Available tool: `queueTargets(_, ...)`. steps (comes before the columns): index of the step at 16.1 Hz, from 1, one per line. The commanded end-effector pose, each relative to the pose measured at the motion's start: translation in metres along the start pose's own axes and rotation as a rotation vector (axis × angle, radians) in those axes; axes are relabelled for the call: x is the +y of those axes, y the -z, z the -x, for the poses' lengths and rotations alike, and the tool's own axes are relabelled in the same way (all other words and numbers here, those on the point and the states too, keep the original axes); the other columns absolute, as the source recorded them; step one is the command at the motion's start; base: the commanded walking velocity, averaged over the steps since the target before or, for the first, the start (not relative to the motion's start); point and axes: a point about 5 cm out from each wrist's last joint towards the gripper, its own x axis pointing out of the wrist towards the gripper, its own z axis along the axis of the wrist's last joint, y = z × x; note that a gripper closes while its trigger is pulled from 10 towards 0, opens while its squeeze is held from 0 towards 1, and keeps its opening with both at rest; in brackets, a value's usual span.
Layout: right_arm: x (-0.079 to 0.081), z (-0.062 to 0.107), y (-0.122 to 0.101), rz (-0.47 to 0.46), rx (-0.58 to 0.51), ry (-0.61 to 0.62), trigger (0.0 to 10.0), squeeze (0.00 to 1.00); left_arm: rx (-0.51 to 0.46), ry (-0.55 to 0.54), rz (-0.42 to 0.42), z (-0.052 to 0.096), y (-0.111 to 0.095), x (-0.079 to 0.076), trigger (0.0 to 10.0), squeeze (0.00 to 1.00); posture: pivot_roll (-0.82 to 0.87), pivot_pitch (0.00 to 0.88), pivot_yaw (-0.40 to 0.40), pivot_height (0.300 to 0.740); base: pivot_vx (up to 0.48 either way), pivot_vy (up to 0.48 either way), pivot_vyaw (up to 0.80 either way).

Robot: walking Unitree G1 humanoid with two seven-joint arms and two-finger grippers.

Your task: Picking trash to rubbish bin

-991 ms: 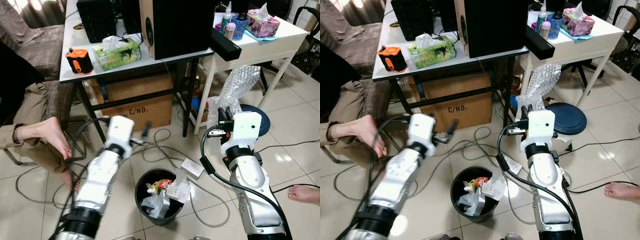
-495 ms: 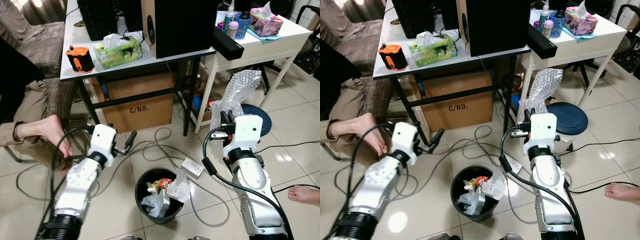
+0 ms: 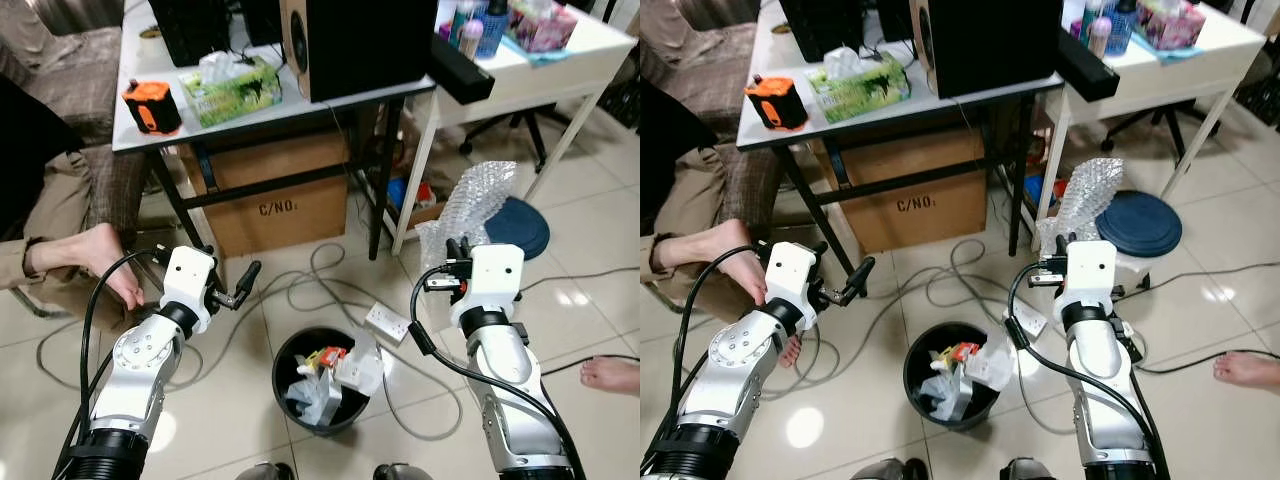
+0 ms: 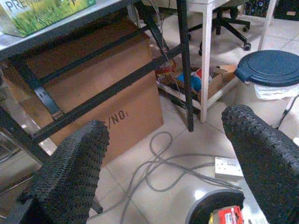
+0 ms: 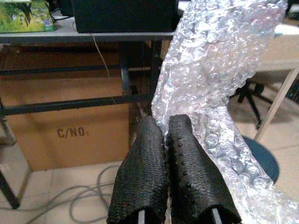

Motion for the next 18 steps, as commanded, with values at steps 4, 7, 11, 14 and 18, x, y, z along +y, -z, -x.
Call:
queueTargets(4, 0.009, 0.000, 0.012, -0.056, 0.037, -0.022, 0.0, 0.00, -0.005, 0.017, 0.014, 0.002, -0.002, 0.000, 10.0, 0.00, -0.04, 0.171, 0.081, 0.740, 0.000, 0.000, 0.00)
queueTargets(7, 0.021, 0.004, 0.016, -0.091, 0.049, -0.073, 0.0, 0.00, 0.013, 0.074, 0.014, 0.002, 0.000, -0.001, 10.0, 0.00, -0.04, 0.172, 0.081, 0.740, 0.000, 0.000, 0.00)
queueTargets(11, 0.037, 0.007, 0.013, -0.104, 0.023, -0.137, 0.0, 0.00, 0.027, 0.074, 0.000, 0.005, 0.001, 0.006, 10.0, 0.00, -0.03, 0.183, 0.087, 0.740, 0.000, 0.000, 0.00)
queueTargets(14, 0.041, 0.015, 0.014, -0.119, 0.025, -0.136, 0.0, 0.00, 0.022, 0.078, -0.002, 0.009, -0.002, 0.006, 10.0, 0.00, -0.02, 0.244, 0.100, 0.740, 0.000, 0.000, 0.00)
queueTargets(18, 0.042, 0.025, 0.018, -0.120, 0.039, -0.132, 0.0, 0.00, 0.050, 0.119, -0.014, 0.018, 0.000, 0.003, 10.0, 0.00, -0.02, 0.294, 0.113, 0.740, 0.000, 0.000, 0.00)
